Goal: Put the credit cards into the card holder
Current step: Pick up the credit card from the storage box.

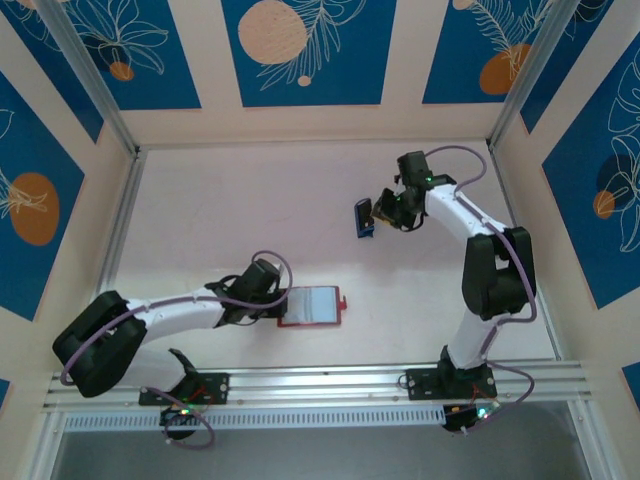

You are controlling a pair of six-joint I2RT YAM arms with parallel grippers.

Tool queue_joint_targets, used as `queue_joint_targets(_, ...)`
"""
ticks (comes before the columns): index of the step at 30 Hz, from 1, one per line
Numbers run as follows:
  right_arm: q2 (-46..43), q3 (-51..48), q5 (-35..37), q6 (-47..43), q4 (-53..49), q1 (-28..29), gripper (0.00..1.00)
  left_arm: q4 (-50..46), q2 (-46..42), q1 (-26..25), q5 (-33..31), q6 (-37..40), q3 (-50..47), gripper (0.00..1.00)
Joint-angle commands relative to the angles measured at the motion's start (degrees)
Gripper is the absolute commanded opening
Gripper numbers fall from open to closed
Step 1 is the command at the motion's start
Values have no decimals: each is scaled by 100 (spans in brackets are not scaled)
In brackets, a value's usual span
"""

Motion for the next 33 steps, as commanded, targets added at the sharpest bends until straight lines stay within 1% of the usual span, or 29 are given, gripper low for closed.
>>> queue_joint_targets(1,379,561,-486,-286,62,-246,25,-117,201,-155,-211,-188,-303,3)
queue_joint_targets(6,1111,1187,-1106,-367,-22,-490,25,-15,211,-280,-317,-317,-308,2)
queue_joint_targets(10,1420,1442,-1148,-380,-34,-451,24,-54,185,-336,-358,-365,-253,2)
queue_joint_targets(16,1695,1573,-1407,-342,20,-438,24,-170,121,-368,-392,-362,-204,2)
queue_joint_targets(22,1818,1764,-1497,-351,-120,-394,24,-243,41,-371,-428,-348,-209,2)
queue_joint_targets(30,2039,2201,-1375,-439,-644,-289,21,-221,-55,-371,-451,-362,-212,2)
queue_joint_targets(33,2046,2222,-1338,-457,-736,-269,21,-218,-80,-371,-445,-362,-212,2)
